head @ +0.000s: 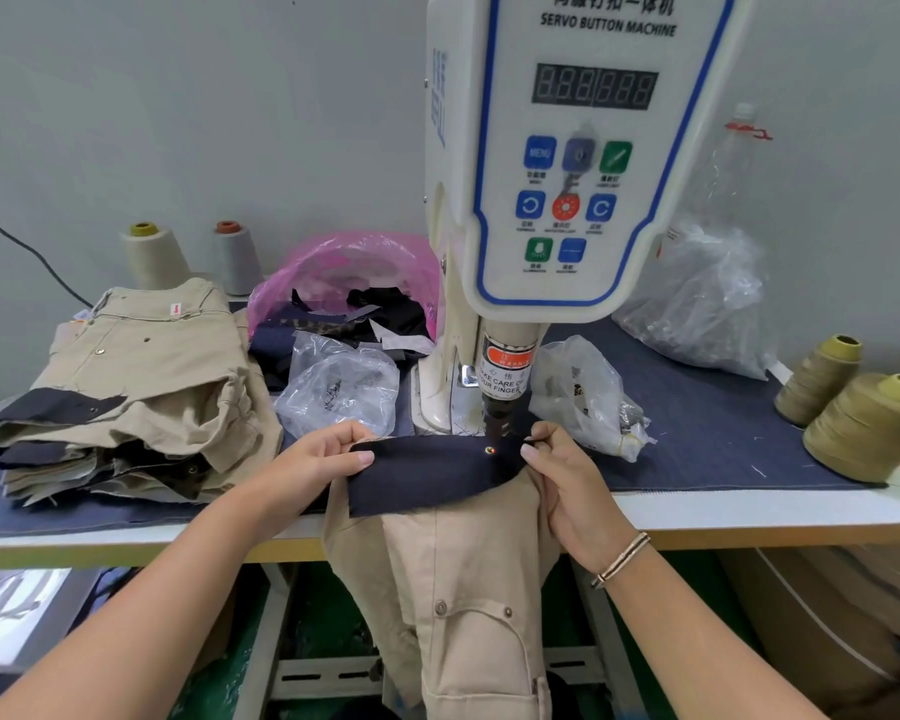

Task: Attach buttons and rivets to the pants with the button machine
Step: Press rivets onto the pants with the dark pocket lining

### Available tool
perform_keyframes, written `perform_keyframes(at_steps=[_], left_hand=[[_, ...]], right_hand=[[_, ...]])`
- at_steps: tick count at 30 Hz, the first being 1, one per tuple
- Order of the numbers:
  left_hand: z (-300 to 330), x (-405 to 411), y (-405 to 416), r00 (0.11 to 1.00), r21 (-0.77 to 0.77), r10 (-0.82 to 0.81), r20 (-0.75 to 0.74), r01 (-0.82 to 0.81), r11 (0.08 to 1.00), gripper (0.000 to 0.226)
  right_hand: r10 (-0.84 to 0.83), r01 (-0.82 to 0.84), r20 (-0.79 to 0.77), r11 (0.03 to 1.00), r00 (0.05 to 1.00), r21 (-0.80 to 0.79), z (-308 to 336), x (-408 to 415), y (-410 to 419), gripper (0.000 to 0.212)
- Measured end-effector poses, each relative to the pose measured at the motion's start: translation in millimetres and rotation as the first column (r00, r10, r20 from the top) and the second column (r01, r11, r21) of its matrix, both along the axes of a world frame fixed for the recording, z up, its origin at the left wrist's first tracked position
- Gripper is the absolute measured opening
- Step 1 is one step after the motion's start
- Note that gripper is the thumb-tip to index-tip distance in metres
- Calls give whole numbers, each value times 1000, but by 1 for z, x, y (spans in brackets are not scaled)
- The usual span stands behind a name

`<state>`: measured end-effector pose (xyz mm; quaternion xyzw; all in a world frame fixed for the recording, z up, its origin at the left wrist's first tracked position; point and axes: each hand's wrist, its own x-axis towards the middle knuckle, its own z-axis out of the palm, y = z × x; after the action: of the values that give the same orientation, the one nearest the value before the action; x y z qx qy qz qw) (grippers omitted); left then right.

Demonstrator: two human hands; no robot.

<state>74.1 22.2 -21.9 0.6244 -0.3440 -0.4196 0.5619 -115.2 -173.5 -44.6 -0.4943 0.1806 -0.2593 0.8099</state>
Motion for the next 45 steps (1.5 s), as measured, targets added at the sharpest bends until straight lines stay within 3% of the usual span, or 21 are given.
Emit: perform_keyframes(at_steps=[11,15,18,20,29,32,34,36,37,38,40,42,45], left_hand=[[3,-17,0,994,-35,-50,94,53,998,15],[-3,-33,-12,949,-6,-39,312,43,999,12],[-12,-44,-23,899,-21,-26,438,39,999,15],[-16,-46,-26,892,-28,-17,452,33,999,18],[-17,-48,-25,846,22,-40,531,34,999,5],[-19,-50,-24,814,24,-14,581,0,1000,12],[-21,-50,-24,802,22,-1,598,-15,1000,19],[-22,-50,-24,797,25,4,604,-24,999,21],[-22,-49,-25,795,26,7,606,-28,999,22],[-22,-49,-25,794,28,8,608,-32,999,22],[-22,-50,-25,787,32,7,616,-35,999,20],[-21,-50,-25,777,39,1,630,-34,999,19],[-20,-51,-25,768,53,-14,640,-26,998,16]], right_hand=[[69,-69,66,998,995,2,8,-28,4,22],[86,-133,-187,957,979,-257,10,-56,-4,25],[55,-264,-411,842,910,-471,18,-64,-6,12],[25,-323,-479,769,878,-551,23,-65,-6,9],[125,-565,-662,652,739,-506,47,-59,-20,22],[118,-660,-743,565,659,-496,57,-57,-31,12],[78,-629,-741,591,667,-505,64,-54,-43,12],[-115,-405,-645,692,756,-597,71,-45,-60,13],[-267,-286,-577,664,772,-690,73,-39,-70,13],[-414,-237,-524,570,745,-787,75,-32,-79,14],[-570,-374,-507,343,646,-862,75,-18,-91,17],[-658,-591,-539,172,527,-788,72,-3,-94,23],[-777,-749,-506,67,375,-659,64,14,-95,27]])
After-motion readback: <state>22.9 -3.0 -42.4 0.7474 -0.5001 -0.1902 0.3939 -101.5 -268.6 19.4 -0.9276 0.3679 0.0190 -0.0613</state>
